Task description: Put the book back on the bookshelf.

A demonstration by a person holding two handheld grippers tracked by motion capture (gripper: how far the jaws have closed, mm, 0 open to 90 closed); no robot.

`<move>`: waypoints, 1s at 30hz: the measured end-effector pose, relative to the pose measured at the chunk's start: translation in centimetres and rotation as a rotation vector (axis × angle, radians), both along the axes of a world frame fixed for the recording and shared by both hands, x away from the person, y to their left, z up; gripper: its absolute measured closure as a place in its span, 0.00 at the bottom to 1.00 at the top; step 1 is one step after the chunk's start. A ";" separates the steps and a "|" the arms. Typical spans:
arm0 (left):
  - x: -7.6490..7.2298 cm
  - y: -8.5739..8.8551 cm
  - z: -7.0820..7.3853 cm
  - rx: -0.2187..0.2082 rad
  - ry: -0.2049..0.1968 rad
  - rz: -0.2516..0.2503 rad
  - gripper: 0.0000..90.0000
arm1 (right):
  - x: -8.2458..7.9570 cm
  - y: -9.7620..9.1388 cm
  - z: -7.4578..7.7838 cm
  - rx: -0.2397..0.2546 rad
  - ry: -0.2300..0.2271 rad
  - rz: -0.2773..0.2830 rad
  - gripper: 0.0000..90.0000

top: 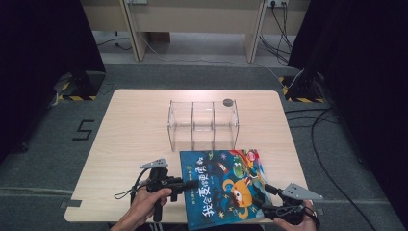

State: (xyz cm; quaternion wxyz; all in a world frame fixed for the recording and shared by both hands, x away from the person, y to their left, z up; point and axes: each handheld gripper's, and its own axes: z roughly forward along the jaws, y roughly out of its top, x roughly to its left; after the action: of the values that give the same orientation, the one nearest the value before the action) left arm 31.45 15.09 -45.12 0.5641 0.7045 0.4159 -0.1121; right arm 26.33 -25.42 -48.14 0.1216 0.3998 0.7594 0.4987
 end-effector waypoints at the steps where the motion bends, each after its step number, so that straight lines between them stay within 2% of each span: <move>1: 0.0 0.0 0.0 0.000 0.000 0.000 0.74 | 0.0 0.0 0.0 0.000 0.000 0.000 0.30; 2: 0.1 0.4 0.1 0.004 0.005 0.018 0.74 | -0.3 0.4 -0.1 -0.001 0.001 0.003 0.29; 4: 0.1 0.5 0.2 0.005 0.010 0.021 0.74 | -0.5 0.6 -0.2 -0.007 0.001 0.007 0.28; 5: 0.1 0.7 0.2 0.007 0.018 0.026 0.74 | -1.2 1.2 -0.2 -0.014 -0.005 0.019 0.27; 10: 0.2 0.7 0.2 0.004 0.041 0.045 0.74 | -3.4 2.7 0.1 -0.042 -0.061 0.045 0.25; 13: 0.3 0.6 0.3 0.005 0.042 0.049 0.74 | -4.3 3.3 0.1 -0.060 -0.096 0.042 0.23; 15: 0.2 0.5 0.6 0.007 0.037 0.048 0.73 | -4.8 3.6 0.0 -0.057 -0.103 0.046 0.22; 18: 0.3 0.3 0.9 0.016 0.036 0.051 0.72 | -5.4 4.2 -0.2 -0.116 -0.136 0.062 0.22; 19: 0.3 0.3 0.9 0.016 0.036 0.051 0.72 | -5.4 4.2 -0.2 -0.116 -0.136 0.062 0.22; 24: 0.7 0.2 1.0 0.019 0.040 0.060 0.72 | -6.2 5.8 -0.7 -0.202 -0.164 0.093 0.21; 25: 0.7 0.2 1.0 0.017 0.046 0.064 0.72 | -6.2 5.8 -0.7 -0.202 -0.164 0.093 0.21; 26: 0.6 0.2 1.0 0.012 0.050 0.064 0.71 | -6.2 6.1 -0.7 -0.227 -0.182 0.089 0.21; 27: 0.6 0.2 1.1 0.012 0.052 0.062 0.70 | -6.3 6.6 -0.7 -0.262 -0.218 0.086 0.21; 28: 0.5 0.2 1.1 0.012 0.053 0.061 0.70 | -6.3 6.6 -0.7 -0.262 -0.218 0.086 0.21; 29: 0.4 0.1 1.2 0.011 0.053 0.063 0.69 | -6.2 7.1 -0.8 -0.296 -0.245 0.079 0.22; 30: 0.4 0.1 1.2 0.011 0.053 0.066 0.69 | -6.1 7.3 -0.8 -0.307 -0.256 0.076 0.23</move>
State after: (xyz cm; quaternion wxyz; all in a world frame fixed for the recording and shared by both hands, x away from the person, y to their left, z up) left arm 31.83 15.21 -43.92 0.5523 0.6902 0.4543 -0.1101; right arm 20.20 -18.08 -48.98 0.2580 0.2810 0.8192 0.4282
